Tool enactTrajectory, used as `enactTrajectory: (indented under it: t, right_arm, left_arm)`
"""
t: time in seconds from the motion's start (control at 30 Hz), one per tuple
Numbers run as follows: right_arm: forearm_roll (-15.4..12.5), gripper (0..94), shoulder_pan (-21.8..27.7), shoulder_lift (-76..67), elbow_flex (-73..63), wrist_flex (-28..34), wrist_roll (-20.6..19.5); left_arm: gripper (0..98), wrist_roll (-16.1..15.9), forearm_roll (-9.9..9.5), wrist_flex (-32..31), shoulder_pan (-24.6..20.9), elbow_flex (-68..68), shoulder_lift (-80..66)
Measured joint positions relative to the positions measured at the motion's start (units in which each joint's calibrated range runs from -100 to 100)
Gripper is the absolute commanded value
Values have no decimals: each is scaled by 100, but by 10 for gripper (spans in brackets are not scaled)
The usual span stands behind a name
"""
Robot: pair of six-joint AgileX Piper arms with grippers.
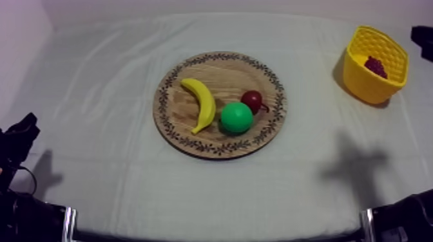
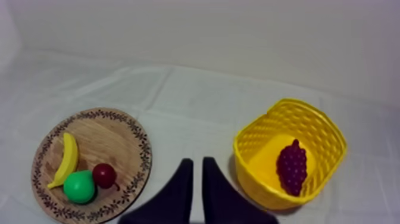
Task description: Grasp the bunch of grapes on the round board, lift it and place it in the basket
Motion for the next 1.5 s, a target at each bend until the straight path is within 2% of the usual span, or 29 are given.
enactTrajectory:
  t: [0.3,0.67,1.5]
  right_arm:
    - [1,43,182,-1273,1323,-263,6]
    - [150,34,345,-2224,2788,-685,27]
    - [152,26,499,-3282,4333,-880,64]
  left_arm:
    - [1,-3,0,0,0,0,0]
    - [1,-4,0,0,0,0,0]
    - [1,-1,0,0,0,0,0]
